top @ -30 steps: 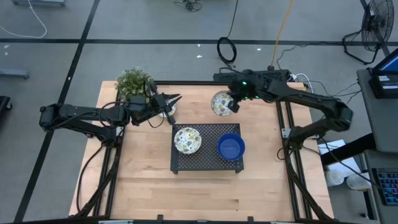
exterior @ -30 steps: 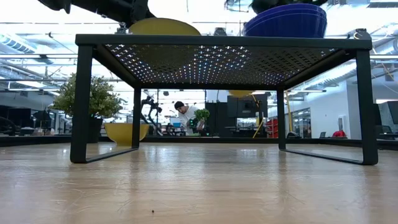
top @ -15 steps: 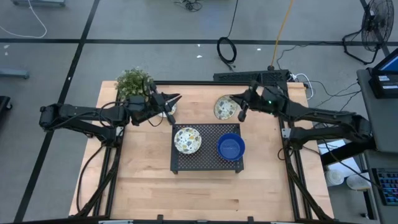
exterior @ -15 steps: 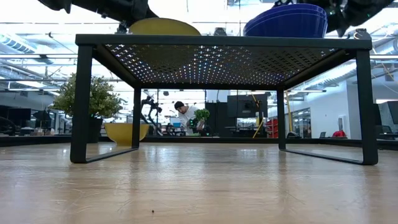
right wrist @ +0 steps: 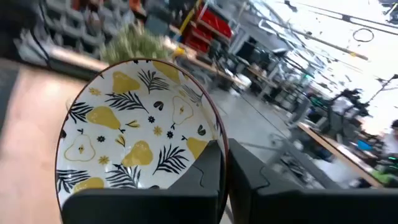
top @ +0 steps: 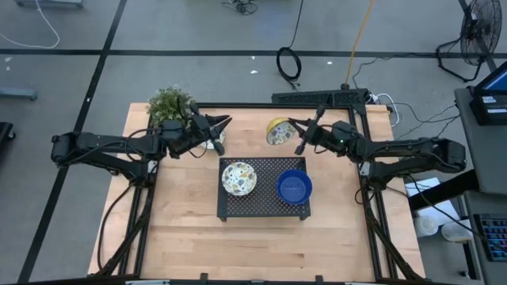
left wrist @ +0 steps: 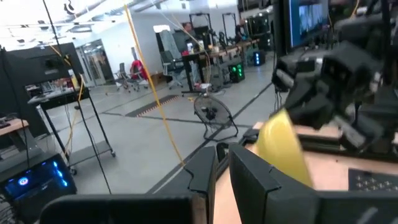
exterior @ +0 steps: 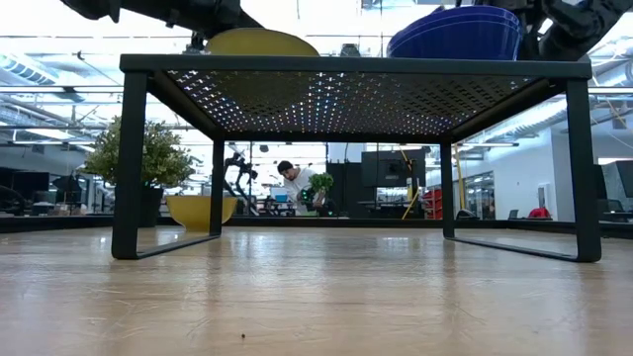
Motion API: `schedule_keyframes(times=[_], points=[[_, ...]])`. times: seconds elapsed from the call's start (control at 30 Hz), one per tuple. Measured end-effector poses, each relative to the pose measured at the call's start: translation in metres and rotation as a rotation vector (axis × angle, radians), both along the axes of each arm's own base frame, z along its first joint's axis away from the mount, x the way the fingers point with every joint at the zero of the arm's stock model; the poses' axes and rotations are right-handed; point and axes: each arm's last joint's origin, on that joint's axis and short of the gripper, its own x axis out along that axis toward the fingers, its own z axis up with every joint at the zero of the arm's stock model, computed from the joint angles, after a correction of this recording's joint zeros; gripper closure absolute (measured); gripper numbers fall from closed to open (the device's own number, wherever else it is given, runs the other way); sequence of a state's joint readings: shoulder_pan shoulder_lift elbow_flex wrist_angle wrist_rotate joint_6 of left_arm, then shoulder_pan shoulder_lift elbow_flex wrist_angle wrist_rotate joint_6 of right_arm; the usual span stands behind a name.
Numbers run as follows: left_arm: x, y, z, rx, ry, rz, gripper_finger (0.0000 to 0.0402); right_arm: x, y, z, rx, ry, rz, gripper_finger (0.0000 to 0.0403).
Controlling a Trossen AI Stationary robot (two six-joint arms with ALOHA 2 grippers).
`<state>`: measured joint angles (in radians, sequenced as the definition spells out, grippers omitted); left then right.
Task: Pick & Place Mini bowls
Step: Stack the right white bowl on the white bowl on the shelf
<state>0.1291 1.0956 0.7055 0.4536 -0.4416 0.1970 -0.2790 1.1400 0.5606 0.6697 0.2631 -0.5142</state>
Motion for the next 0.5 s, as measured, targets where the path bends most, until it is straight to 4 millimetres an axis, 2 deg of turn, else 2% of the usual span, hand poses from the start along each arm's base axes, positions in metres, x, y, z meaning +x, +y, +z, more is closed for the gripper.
schedule_keyframes(times=[0.17, 0.33, 0.5], points=[[0.005, -0.001, 0.0, 0.002, -0.036, -0.073, 0.035, 0.007, 0.006, -0.008, -0.073, 0.073, -0.021, 0.0403], [0.01, -0.005, 0.009, 0.029, -0.15, -0.236, 0.035, 0.012, 0.014, -0.009, -0.141, 0.091, -0.072, 0.0403], [0.019, -0.012, 0.0, 0.023, -0.122, -0.402, 0.035, 0.015, 0.029, -0.008, -0.223, 0.143, -0.096, 0.0403]])
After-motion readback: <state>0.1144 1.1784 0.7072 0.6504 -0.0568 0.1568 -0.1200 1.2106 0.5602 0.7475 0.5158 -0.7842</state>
